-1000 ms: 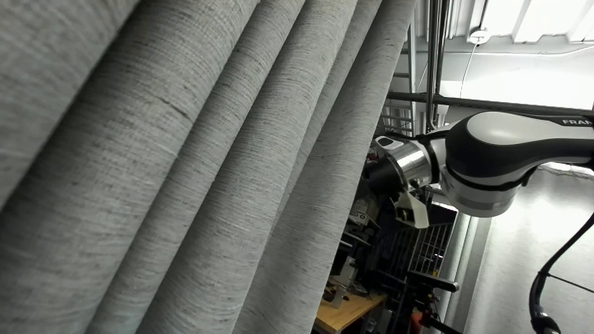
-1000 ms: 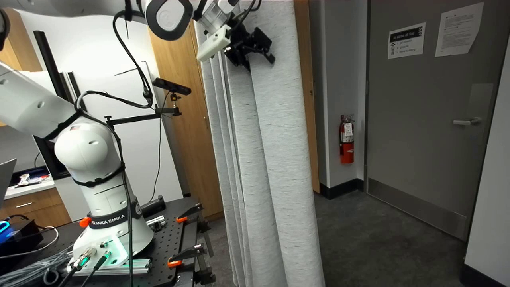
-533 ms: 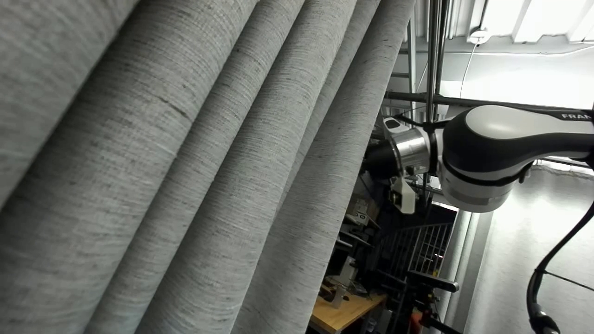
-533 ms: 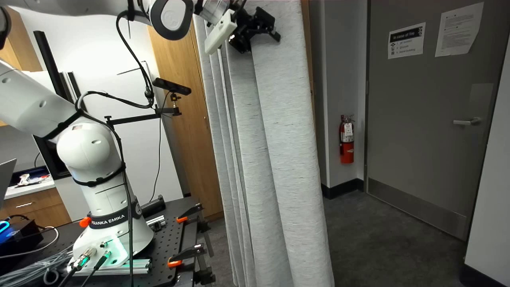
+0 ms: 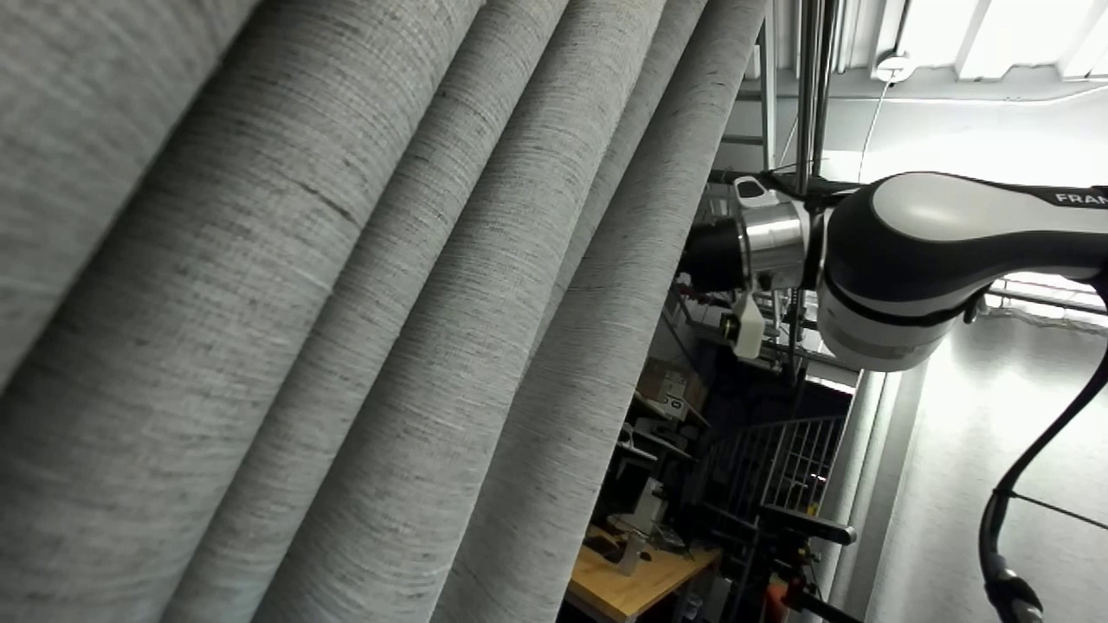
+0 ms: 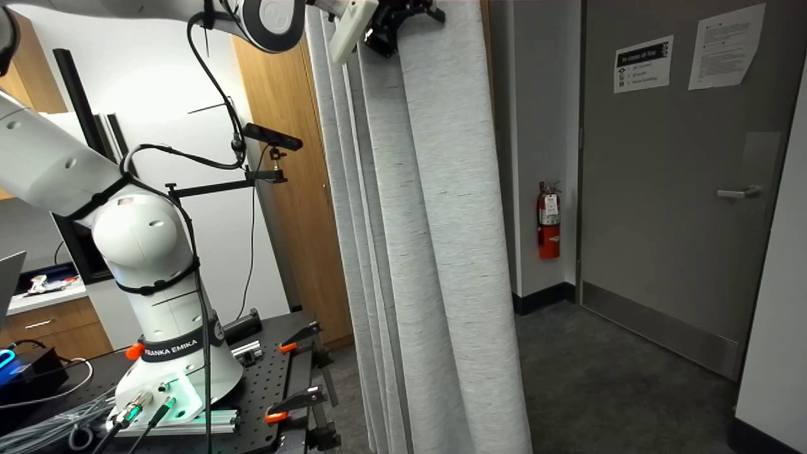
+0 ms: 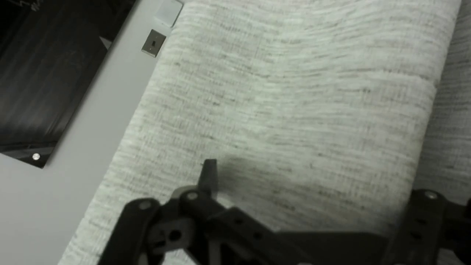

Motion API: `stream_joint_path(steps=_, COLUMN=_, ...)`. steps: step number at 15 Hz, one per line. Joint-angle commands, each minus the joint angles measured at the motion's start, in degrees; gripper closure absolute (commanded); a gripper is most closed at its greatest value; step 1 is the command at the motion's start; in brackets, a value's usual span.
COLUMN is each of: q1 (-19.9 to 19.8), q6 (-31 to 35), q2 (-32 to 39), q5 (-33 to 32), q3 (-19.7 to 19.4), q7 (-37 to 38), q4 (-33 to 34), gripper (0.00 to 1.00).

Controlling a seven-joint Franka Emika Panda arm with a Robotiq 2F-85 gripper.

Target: Push the curtain to the left

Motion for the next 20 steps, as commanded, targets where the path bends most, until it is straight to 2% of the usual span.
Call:
stream_joint_path(steps=1, q1=0.90, q6=3.09, q2=1.69, q5=-2.27, q3=-0.56, q7=0.18, q4=3.08, gripper=0.00)
stream_joint_path(steps=16, q1=1.38, q6=7.45, q2=2.72, q5=-6.03, q3=0.37, q7=1.98, q4=9.94, gripper=0.00)
stream_joint_path(steps=17, q1=1.46, q6=7.48, q2=2.86, q5=-5.99, q3=0.35, q7=2.00, q4=10.27, gripper=0.25)
stream_joint_path(steps=18, q1=1.06, q6=7.56, q2=3.11, q5=-4.51, q3=0.74, q7=0.70, q4=10.58, gripper=0.26)
stream_joint_path(steps=20, q1=0.99, q6=7.65, q2=3.44, q5=-4.52, q3=0.76, q7=0.72, q4=11.09, gripper=0.42)
